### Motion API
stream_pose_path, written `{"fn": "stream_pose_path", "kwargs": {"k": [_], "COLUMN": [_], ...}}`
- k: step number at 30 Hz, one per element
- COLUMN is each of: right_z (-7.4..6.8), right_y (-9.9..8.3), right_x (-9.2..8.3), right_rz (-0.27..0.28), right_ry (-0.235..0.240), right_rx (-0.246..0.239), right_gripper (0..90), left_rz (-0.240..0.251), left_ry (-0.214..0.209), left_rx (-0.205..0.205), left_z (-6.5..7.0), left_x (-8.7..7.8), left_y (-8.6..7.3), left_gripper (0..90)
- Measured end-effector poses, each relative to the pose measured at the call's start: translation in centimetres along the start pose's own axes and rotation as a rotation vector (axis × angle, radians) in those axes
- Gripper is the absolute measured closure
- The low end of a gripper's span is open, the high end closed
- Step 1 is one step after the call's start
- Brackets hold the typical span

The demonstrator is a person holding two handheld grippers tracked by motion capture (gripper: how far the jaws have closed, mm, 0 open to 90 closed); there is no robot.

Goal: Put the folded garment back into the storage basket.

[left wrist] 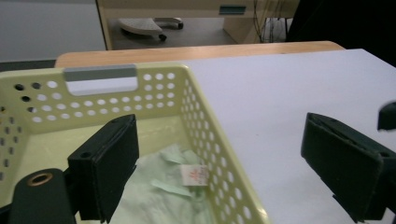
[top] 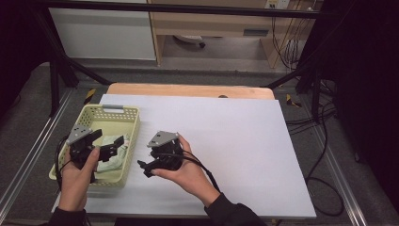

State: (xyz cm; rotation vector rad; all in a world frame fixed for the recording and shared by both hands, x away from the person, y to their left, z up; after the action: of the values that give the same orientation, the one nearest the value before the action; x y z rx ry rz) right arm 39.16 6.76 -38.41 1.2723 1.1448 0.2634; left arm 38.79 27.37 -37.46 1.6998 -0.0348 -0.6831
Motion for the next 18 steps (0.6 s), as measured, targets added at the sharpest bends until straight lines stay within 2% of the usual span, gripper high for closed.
{"fn": "stream_pose_path", "kwargs": {"k": [2, 5, 10, 13, 18], "right_z": [0.7, 1.7, 3.5, 4.4, 5.9], "right_y": [-0.1, -0.1, -0.2, -0.2, 0.0], "right_x": [-0.7, -1.8, -3.4, -4.2, -5.3], "right_rz": [0.016, 0.009, 0.028, 0.040, 0.068], "right_ry": [-0.001, -0.001, -0.026, -0.037, -0.087], "right_rx": [0.015, 0.023, 0.047, 0.071, 0.068], "right_gripper": [6.7, 6.0, 5.2, 4.9, 5.2], "left_rz": [-0.002, 0.006, 0.023, 0.034, 0.042], "left_ry": [-0.014, -0.059, -0.054, -0.069, -0.047], "left_rx": [0.006, -0.021, 0.003, -0.017, -0.011], "left_z": [0.6, 1.3, 2.0, 2.2, 2.2], "left_x": [-0.1, -0.1, -0.5, -0.8, -0.9], "left_y": [-0.4, -1.0, -1.9, -2.5, -3.2], "left_gripper": [11.4, 11.4, 11.5, 11.8, 11.9]}}
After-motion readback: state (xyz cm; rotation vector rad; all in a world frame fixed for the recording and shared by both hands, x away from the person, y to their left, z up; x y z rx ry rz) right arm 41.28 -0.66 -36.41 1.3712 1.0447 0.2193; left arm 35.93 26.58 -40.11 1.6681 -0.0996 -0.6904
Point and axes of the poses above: each handheld gripper's, and its own axes: x roughly forward along the jaws, y roughly out of its top, z roughly to its right, the point moved 4 cm from there along x, roughly forward along the jaws, and after that the axes turned 12 degrees about x, right-handed, at the moved point
